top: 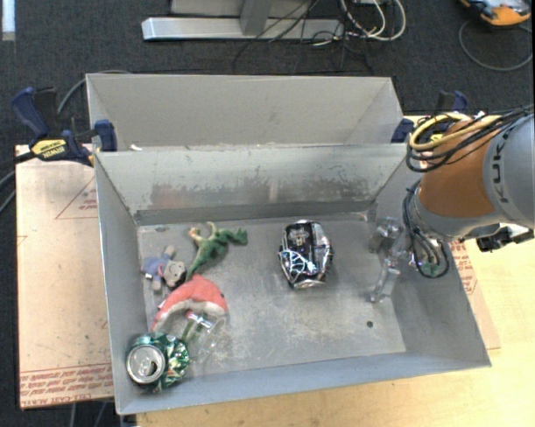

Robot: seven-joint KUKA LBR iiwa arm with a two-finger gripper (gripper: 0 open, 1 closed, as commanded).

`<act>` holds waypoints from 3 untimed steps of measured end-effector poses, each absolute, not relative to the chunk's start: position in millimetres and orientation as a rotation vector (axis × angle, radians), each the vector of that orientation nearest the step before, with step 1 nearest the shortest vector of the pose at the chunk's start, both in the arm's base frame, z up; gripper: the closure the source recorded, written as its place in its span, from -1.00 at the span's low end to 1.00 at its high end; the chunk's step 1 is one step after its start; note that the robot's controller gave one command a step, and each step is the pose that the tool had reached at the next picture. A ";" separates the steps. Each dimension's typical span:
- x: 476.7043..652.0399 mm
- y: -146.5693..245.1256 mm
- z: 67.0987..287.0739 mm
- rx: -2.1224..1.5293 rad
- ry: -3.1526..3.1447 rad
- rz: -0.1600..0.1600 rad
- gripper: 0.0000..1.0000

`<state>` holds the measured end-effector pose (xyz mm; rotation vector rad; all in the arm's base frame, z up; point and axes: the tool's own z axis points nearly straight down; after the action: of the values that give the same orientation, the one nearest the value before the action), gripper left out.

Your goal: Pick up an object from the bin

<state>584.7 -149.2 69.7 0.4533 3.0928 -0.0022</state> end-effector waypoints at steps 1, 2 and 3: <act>627.8 -152.4 70.2 0.493 3.089 0.001 1.00; 627.8 -152.4 70.2 0.492 3.089 0.001 1.00; 626.9 -152.1 74.1 0.493 3.091 0.001 1.00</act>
Offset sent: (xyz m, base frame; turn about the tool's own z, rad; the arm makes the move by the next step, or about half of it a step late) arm 0.0000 0.0000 0.0000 0.0000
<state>626.9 -152.1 74.1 0.4928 3.0914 0.0014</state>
